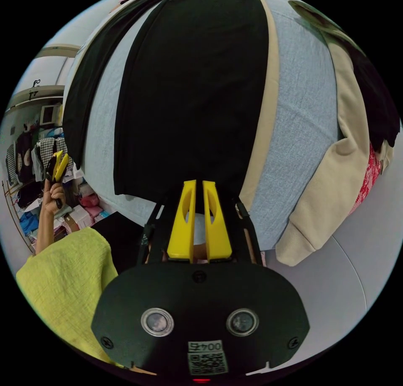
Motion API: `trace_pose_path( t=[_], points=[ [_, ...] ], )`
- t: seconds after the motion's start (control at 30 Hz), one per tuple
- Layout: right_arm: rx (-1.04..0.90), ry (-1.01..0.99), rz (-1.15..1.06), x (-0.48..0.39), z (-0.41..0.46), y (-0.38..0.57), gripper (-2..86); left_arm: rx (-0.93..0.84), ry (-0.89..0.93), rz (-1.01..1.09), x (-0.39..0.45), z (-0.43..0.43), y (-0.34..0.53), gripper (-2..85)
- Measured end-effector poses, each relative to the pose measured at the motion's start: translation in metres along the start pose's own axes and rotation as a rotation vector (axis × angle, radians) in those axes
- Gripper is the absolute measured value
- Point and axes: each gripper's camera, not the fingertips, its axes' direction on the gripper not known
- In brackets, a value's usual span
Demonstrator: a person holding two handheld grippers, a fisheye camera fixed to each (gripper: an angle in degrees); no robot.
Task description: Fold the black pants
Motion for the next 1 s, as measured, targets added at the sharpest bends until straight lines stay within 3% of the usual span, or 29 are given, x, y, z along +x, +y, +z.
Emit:
trace_pose_path(
  t=[0.33, 1.0],
  points=[
    [0.002, -0.004, 0.000, 0.002, 0.000, 0.002, 3.4, 0.017, -0.135, 0.020, 0.006, 0.017, 0.017, 0.4],
    [0.025, 0.007, 0.004, -0.001, 0.004, 0.020, 3.1, 0.042, -0.151, 0.027, -0.023, 0.077, 0.080, 0.8]
  ],
)
